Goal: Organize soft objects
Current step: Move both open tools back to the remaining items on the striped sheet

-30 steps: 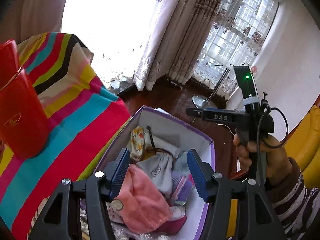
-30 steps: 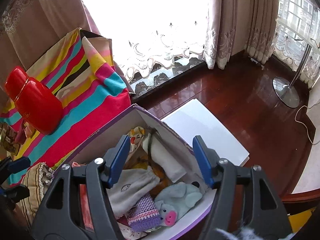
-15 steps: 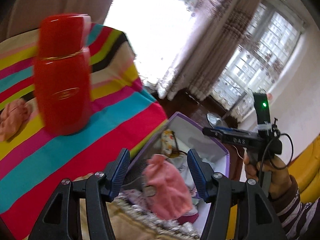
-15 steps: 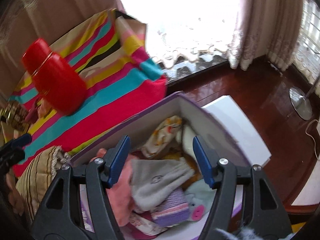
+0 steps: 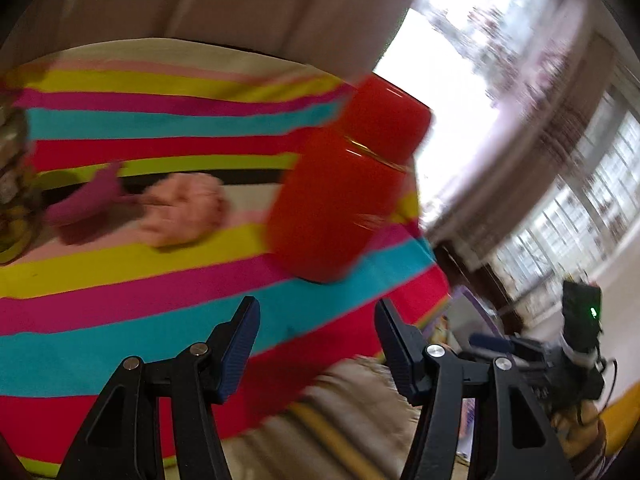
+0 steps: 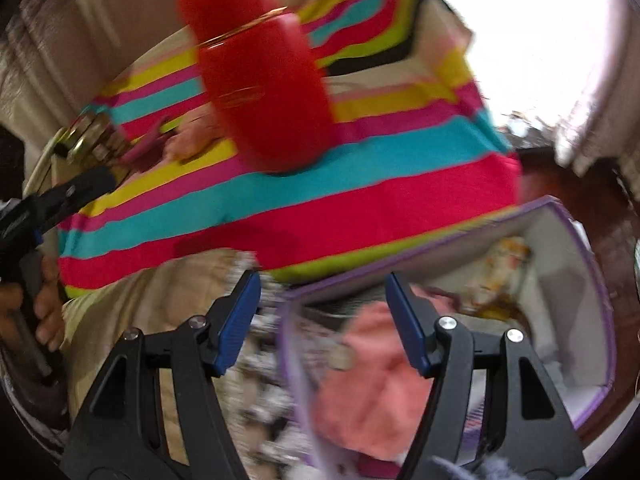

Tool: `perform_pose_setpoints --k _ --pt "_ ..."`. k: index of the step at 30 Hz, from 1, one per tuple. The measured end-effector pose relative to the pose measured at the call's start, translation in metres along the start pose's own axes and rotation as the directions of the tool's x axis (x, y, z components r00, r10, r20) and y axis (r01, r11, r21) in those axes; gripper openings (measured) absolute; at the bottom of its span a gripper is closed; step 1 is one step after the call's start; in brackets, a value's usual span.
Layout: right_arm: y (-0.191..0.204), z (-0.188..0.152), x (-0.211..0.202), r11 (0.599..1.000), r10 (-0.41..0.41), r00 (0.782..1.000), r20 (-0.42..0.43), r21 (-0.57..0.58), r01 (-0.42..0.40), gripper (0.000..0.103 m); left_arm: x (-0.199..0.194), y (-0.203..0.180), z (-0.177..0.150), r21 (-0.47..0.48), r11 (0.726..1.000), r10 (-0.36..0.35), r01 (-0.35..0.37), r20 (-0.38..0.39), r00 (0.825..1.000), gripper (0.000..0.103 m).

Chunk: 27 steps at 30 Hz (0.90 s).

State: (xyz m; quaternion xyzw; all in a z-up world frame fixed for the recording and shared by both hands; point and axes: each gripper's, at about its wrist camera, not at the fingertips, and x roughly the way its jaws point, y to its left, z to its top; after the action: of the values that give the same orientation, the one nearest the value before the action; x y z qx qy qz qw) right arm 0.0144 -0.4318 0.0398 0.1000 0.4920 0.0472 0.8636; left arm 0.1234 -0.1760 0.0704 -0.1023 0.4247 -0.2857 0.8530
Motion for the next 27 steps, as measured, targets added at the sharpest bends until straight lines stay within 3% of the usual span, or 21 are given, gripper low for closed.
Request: perform_pose_setpoints --k 14,20,27 --pt "0.125 0.043 0.056 0.987 0.126 0.992 -0.026 -0.095 -0.128 0.073 -0.033 0.103 0.024 -0.162 0.971 0.196 -0.178 0.104 0.975 0.06" --pt "0.16 0.068 0.08 0.983 0.153 0.988 -0.031 -0.097 -0.156 0.075 -0.027 0.127 0.034 -0.182 0.957 0.25 -0.227 0.115 0.961 0.06" --pt "0.192 0.091 0.113 0.986 0.126 0.992 -0.025 -0.108 -0.128 0.076 -0.002 0.146 0.046 -0.147 0.941 0.319 -0.303 0.099 0.942 0.06"
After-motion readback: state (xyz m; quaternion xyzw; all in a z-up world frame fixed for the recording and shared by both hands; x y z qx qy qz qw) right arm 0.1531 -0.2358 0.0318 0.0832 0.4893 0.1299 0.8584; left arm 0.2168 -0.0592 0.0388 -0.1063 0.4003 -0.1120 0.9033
